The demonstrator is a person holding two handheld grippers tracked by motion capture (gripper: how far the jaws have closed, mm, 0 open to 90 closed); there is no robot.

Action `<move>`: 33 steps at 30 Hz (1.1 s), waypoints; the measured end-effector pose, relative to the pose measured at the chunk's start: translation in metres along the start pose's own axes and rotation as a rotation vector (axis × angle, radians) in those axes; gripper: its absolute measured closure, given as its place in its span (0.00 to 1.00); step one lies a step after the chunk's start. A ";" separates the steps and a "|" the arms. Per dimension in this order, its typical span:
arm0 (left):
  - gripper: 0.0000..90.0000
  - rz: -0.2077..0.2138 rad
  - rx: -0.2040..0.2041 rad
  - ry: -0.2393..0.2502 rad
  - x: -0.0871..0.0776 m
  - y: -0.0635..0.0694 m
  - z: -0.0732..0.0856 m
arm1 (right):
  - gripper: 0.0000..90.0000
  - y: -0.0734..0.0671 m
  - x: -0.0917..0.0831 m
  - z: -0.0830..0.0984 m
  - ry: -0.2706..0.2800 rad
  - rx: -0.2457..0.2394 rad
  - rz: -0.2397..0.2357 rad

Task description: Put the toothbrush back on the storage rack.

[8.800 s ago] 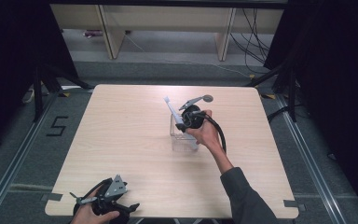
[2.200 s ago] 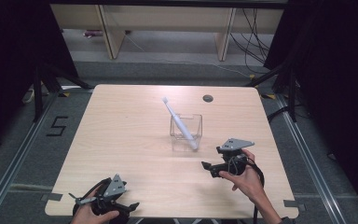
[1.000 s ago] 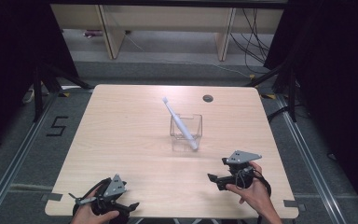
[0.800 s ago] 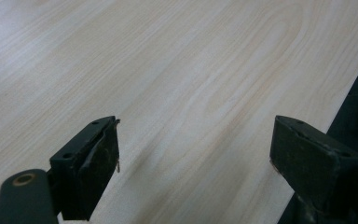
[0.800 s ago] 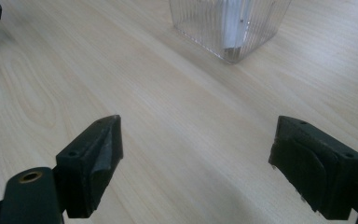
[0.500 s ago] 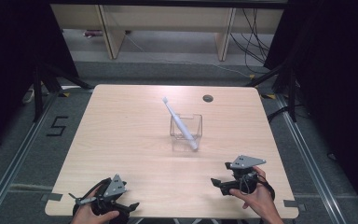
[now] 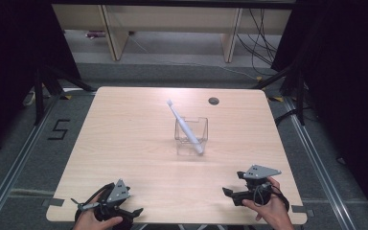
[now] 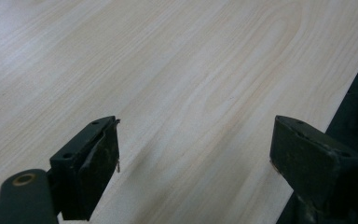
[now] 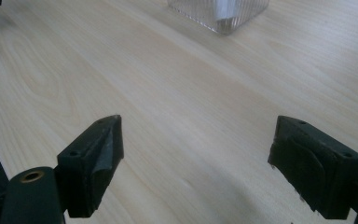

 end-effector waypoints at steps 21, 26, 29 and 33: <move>0.17 -0.001 -0.003 0.003 -0.001 0.000 0.000 | 0.18 -0.001 -0.001 0.017 -0.060 -0.050 0.024; 0.17 0.007 -0.003 0.003 0.000 0.001 0.000 | 0.18 -0.001 -0.003 0.019 -0.071 -0.049 0.019; 0.17 0.000 0.000 0.004 -0.001 0.000 0.000 | 0.18 -0.001 -0.004 0.021 -0.084 -0.043 0.043; 0.17 0.004 -0.005 0.008 0.000 0.001 0.000 | 0.18 0.001 -0.003 0.020 -0.074 -0.067 0.042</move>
Point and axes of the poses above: each handheld gripper's, and its own axes: x roughly forward along the jaws, z roughly out of its underside, y roughly to its right, the point moved 5 cm from there along x, roughly forward along the jaws, and after that the axes turned 7 degrees about z, right-handed, at the moved point
